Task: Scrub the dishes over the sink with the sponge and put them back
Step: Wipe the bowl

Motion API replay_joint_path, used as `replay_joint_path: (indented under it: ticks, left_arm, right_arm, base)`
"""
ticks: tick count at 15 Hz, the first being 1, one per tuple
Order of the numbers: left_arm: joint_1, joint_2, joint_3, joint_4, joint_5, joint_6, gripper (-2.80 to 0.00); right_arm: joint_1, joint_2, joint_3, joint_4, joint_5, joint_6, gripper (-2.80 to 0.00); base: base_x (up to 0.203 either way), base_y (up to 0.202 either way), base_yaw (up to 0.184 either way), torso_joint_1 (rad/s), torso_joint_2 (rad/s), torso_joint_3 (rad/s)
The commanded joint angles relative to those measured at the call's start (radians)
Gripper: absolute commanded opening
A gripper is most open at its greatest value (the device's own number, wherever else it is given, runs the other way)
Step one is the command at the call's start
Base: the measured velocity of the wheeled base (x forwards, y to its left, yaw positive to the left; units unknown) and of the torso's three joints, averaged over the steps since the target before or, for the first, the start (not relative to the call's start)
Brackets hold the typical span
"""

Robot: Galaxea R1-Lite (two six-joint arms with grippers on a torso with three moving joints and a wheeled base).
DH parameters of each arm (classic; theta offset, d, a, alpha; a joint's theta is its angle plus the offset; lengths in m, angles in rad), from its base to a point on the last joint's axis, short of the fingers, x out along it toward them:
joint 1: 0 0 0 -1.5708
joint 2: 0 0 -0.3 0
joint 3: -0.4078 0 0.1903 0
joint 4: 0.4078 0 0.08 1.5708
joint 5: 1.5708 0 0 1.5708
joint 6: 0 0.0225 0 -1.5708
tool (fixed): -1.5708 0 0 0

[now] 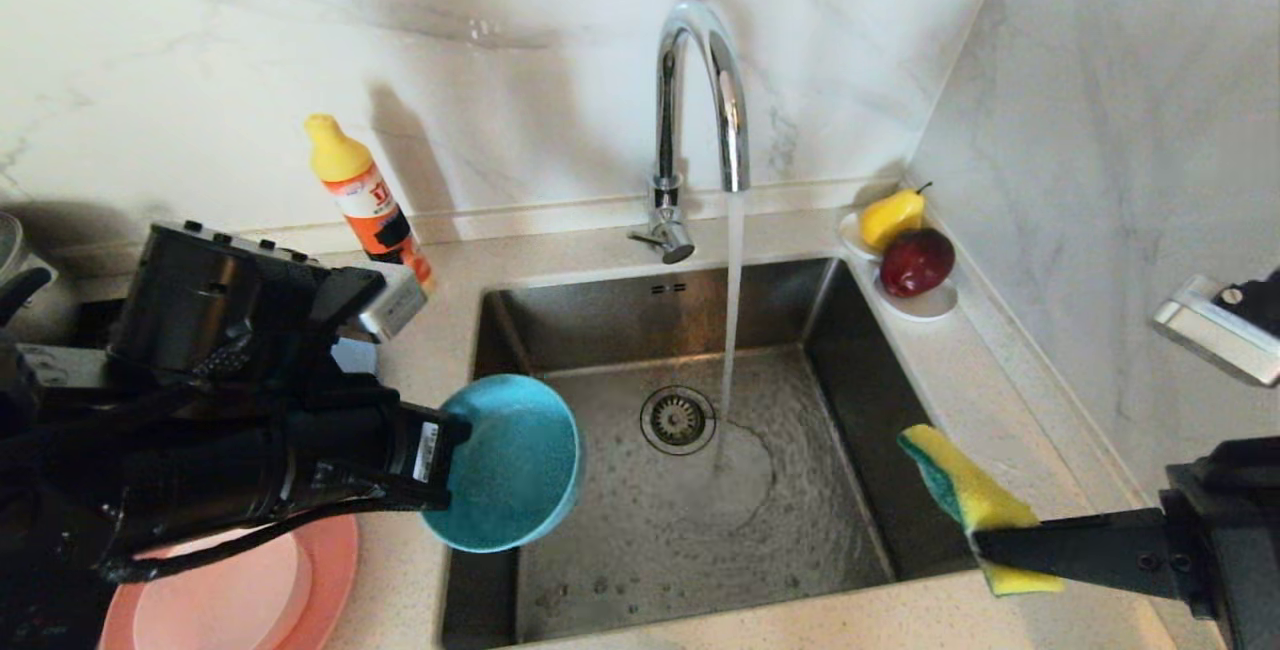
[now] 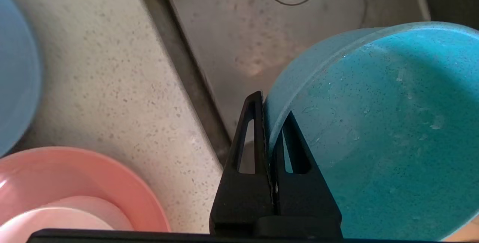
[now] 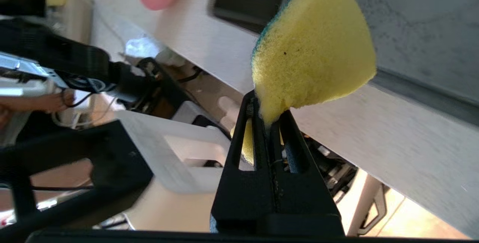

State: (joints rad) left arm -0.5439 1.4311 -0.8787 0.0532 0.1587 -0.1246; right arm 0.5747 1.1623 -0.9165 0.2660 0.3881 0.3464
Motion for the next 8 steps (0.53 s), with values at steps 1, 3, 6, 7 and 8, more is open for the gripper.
replay_joint_path:
  ticks: [1, 3, 6, 7, 8]
  left_arm:
    - [-0.062, 0.01, 0.002, -0.002, 0.052, -0.003, -2.8]
    - [-0.151, 0.05, 0.009, -0.062, 0.192, -0.011, -2.8]
    - [-0.237, 0.096, 0.054, -0.283, 0.36, -0.013, -2.8]
    - [-0.255, 0.098, 0.08, -0.334, 0.383, -0.008, -2.8]
    - [-0.277, 0.098, 0.104, -0.374, 0.408, -0.004, -2.8]
  right_arm:
    - [0.029, 0.068, -0.036, -0.002, 0.003, 0.006, -2.8]
    - [0.037, 0.119, -0.088, 0.0, 0.006, 0.01, -2.8]
    - [0.091, 0.161, -0.168, 0.006, 0.02, 0.063, -2.8]
    - [0.119, 0.175, -0.191, 0.008, 0.02, 0.079, -2.8]
    - [0.141, 0.191, -0.206, 0.008, 0.019, 0.084, -2.8]
  base:
    - [0.0, 0.0, 0.0, 0.0, 0.0, 0.0]
    - [0.0, 0.0, 0.0, 0.0, 0.0, 0.0]
    - [0.0, 0.0, 0.0, 0.0, 0.0, 0.0]
    - [0.0, 0.0, 0.0, 0.0, 0.0, 0.0]
    - [0.0, 0.0, 0.0, 0.0, 0.0, 0.0]
